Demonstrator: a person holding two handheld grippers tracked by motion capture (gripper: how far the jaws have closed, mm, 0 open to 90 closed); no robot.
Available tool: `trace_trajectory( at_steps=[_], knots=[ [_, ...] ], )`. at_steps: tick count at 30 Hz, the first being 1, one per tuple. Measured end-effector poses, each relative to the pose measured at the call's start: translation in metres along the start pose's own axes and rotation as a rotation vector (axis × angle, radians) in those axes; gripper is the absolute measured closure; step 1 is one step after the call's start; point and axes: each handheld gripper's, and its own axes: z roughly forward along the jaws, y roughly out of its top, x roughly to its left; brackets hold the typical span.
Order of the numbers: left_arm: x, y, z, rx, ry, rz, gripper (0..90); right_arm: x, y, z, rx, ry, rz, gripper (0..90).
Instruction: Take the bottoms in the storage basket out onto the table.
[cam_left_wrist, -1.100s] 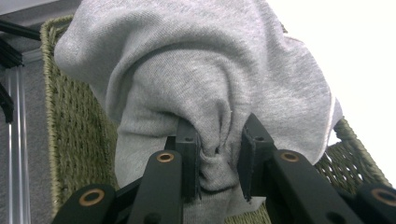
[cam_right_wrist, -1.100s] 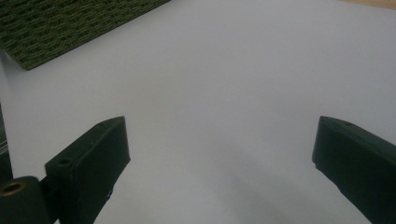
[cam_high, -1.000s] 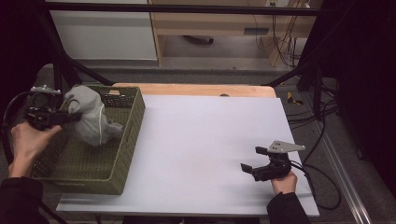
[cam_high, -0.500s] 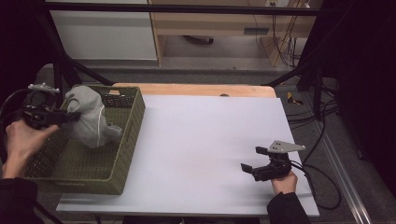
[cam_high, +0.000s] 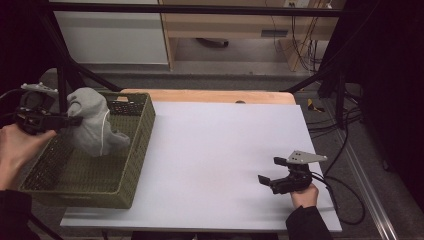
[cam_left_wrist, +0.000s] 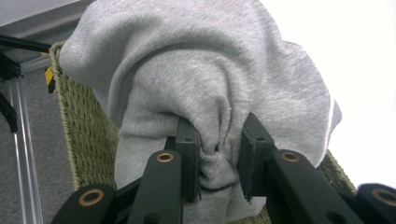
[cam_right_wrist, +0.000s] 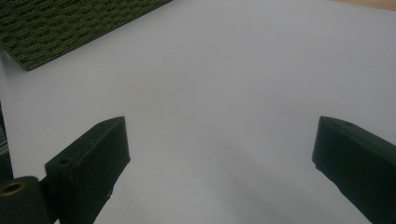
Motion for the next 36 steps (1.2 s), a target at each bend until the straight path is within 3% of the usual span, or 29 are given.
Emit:
trace_trajectory(
  at_steps=[14, 36],
  knots=[
    [-0.004, 0.010, -0.019, -0.006, -0.001, 0.021, 72.7, 0.000, 0.000, 0.000, 0.002, 0.002, 0.000, 4.6],
    [-0.017, 0.022, -0.034, -0.022, -0.027, 0.052, 72.8, 0.000, 0.000, 0.000, 0.000, 0.000, -0.001, 4.6]
  ],
)
